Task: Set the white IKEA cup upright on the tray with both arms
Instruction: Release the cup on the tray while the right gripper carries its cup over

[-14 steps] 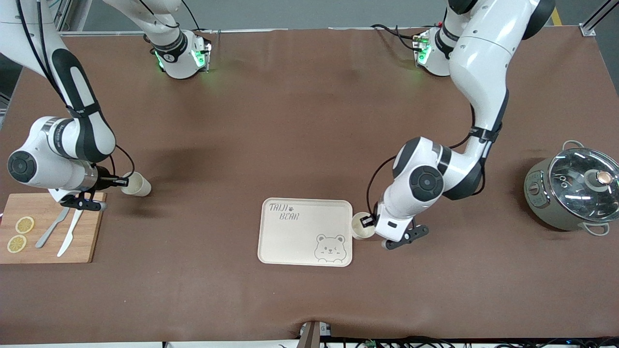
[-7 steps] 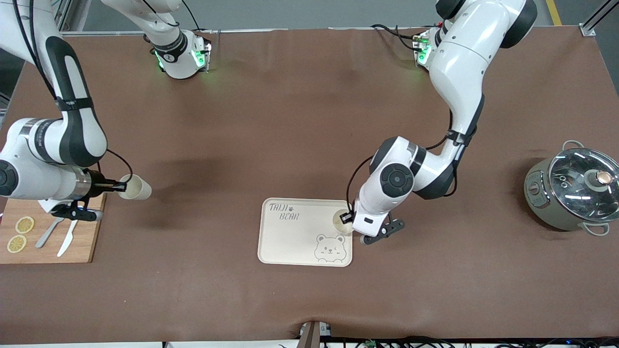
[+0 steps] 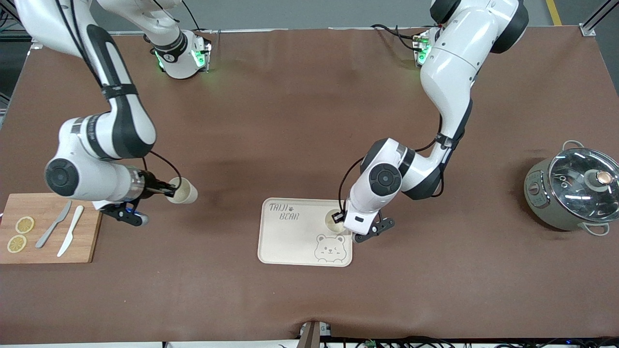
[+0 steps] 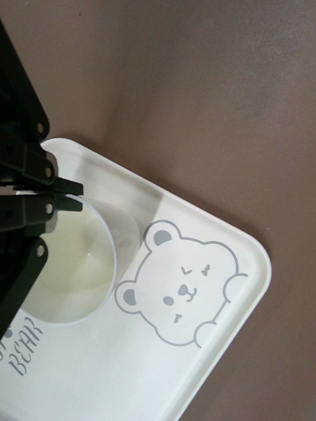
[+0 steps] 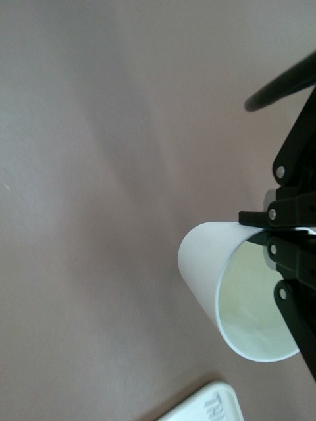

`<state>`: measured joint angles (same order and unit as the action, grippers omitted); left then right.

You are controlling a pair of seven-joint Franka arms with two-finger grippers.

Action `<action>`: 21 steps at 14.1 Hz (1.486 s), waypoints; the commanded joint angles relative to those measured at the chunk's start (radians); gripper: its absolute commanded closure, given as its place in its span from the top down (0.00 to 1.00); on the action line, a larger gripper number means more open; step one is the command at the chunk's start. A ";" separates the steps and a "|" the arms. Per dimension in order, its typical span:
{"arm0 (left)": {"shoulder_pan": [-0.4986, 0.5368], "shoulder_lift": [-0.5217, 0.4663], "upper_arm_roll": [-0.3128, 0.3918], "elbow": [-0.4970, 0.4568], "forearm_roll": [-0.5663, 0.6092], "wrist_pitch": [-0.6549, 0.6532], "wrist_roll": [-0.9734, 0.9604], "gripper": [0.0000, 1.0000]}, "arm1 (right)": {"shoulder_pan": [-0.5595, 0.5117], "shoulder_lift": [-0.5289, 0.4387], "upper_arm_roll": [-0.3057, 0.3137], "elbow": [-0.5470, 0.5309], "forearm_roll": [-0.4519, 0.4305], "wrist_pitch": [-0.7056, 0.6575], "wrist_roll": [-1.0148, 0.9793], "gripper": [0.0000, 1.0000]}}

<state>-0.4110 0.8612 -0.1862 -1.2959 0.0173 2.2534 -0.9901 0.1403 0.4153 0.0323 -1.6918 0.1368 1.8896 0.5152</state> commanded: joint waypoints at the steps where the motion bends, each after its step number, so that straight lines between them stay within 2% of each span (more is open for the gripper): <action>1: -0.005 0.012 0.013 0.026 -0.014 0.002 -0.019 0.57 | 0.060 0.062 -0.008 0.098 0.061 -0.014 0.136 0.00; 2: -0.009 0.007 0.014 0.026 -0.005 0.002 -0.016 1.00 | 0.071 0.080 -0.008 0.125 0.107 -0.014 0.179 0.00; 5: 0.003 -0.031 0.031 0.026 -0.004 -0.015 -0.013 1.00 | 0.122 0.135 -0.008 0.191 0.165 -0.010 0.310 0.00; 8: 0.003 -0.085 0.076 0.026 0.001 -0.073 -0.007 1.00 | 0.186 0.204 -0.008 0.250 0.164 0.044 0.454 0.00; 11: 0.020 -0.135 0.094 0.023 0.068 -0.116 0.042 1.00 | 0.254 0.240 -0.009 0.283 0.159 0.143 0.482 0.00; 15: 0.083 -0.186 0.093 0.017 0.092 -0.175 0.171 1.00 | 0.332 0.307 -0.014 0.377 0.144 0.157 0.477 0.00; 18: 0.138 -0.229 0.091 0.009 0.092 -0.207 0.286 1.00 | 0.369 0.327 -0.014 0.376 0.090 0.213 0.477 0.00; 21: 0.181 -0.270 0.091 0.007 0.092 -0.261 0.362 1.00 | 0.374 0.350 -0.014 0.354 -0.006 0.235 0.486 0.00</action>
<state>-0.2524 0.6442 -0.0925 -1.2579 0.0883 2.0305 -0.6673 0.5071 0.7350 0.0281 -1.3539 0.1892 2.1108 0.9815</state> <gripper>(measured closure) 0.000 0.974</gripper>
